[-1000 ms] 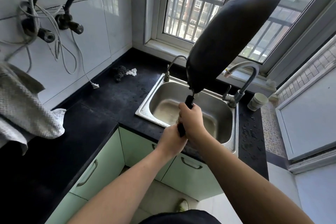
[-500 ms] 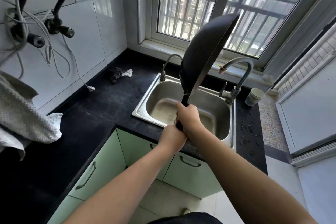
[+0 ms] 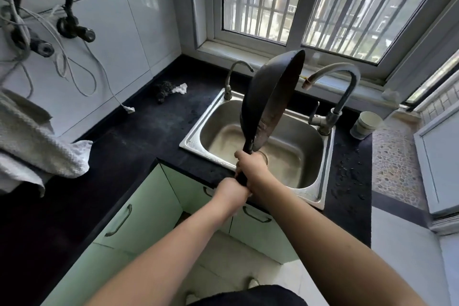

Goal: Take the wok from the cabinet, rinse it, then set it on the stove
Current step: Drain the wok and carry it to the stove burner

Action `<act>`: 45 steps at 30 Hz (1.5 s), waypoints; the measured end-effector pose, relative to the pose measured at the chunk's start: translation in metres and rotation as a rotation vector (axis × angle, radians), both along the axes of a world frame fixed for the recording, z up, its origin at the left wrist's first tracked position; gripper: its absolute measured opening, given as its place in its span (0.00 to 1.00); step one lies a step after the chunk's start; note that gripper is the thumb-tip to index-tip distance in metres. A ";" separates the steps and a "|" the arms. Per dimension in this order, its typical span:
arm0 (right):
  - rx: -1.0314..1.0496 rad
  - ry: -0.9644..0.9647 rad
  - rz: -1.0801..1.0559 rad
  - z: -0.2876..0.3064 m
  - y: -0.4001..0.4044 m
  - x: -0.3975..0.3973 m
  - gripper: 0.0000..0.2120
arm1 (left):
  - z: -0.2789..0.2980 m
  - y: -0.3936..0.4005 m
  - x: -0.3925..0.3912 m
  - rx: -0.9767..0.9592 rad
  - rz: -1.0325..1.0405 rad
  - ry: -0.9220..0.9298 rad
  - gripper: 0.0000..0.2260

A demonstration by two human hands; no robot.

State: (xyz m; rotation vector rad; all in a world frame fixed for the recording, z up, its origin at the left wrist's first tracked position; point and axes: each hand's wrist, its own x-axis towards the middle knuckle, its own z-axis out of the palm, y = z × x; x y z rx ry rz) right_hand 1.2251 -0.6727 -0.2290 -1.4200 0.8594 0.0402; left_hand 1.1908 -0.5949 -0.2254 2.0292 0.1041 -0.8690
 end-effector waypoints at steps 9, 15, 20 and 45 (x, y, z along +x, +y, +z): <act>0.138 -0.022 0.094 -0.011 -0.022 -0.012 0.08 | -0.005 -0.018 -0.019 -0.007 0.100 0.020 0.08; 0.199 -0.017 0.114 -0.015 -0.027 -0.024 0.08 | -0.007 -0.026 -0.034 0.037 0.123 -0.013 0.08; 0.293 -0.024 0.123 -0.017 -0.026 -0.035 0.11 | -0.011 -0.025 -0.045 0.087 0.154 -0.045 0.07; 0.313 0.040 0.307 -0.007 0.068 -0.126 0.11 | -0.009 0.066 -0.149 0.162 0.274 -0.155 0.10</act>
